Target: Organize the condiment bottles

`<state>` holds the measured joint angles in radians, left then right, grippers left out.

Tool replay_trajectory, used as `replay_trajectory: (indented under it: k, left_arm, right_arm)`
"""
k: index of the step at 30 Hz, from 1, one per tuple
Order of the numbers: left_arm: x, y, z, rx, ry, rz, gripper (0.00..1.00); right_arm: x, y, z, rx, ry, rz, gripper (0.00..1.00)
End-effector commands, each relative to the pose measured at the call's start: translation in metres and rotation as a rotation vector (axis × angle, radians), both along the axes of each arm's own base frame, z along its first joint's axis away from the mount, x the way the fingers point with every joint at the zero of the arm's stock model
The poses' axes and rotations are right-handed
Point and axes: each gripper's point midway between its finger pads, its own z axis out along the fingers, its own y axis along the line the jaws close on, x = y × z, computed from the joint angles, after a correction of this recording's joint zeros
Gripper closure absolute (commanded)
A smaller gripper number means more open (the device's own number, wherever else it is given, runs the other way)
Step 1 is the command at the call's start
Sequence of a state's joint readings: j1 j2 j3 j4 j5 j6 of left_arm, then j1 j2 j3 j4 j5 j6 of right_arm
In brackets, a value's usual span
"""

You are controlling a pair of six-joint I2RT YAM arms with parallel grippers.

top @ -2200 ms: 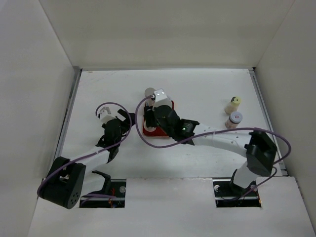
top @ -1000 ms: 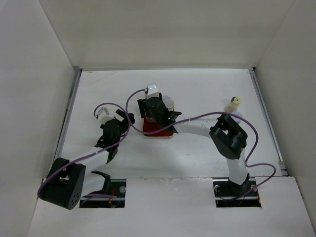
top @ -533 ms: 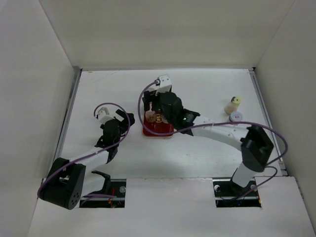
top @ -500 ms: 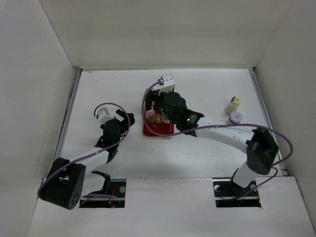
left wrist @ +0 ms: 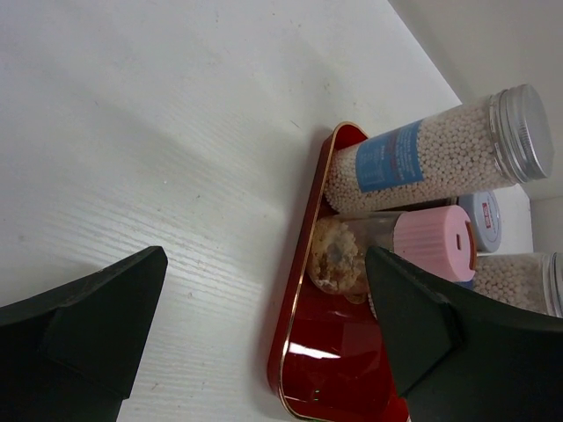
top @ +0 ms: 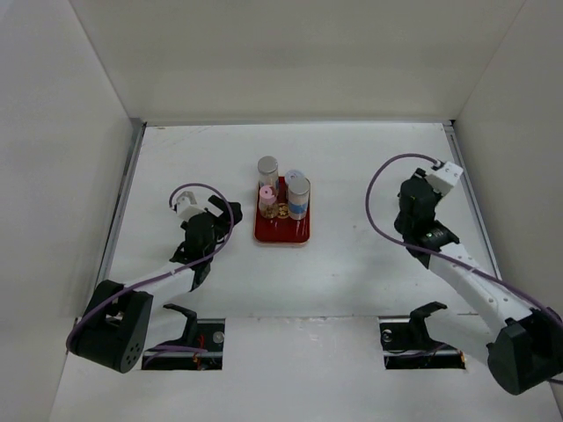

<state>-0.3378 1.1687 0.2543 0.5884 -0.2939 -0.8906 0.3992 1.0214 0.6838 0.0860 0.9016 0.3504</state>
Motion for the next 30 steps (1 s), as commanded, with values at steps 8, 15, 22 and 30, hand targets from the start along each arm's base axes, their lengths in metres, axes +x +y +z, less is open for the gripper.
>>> replay_trajectory:
  k: [8,15,22,30]
  left_arm:
    - [0.001,-0.008,0.011,-0.035,-0.040,-0.024,0.00]
    - [0.002,-0.011,0.008,-0.041,-0.031,-0.035,0.00]
    - [0.002,-0.011,0.008,-0.043,-0.029,-0.035,0.00]
    - [0.001,-0.002,0.014,-0.046,-0.052,-0.010,0.00]
  right_arm:
    - [0.000,-0.060,-0.075,0.039,0.196,-0.200,0.04]
    - [0.017,-0.054,-0.109,0.114,0.275,-0.142,0.02]
    - [0.032,-0.054,-0.129,0.172,0.265,-0.124,0.20]
    - [0.017,0.017,-0.112,0.130,0.245,0.058,0.48]
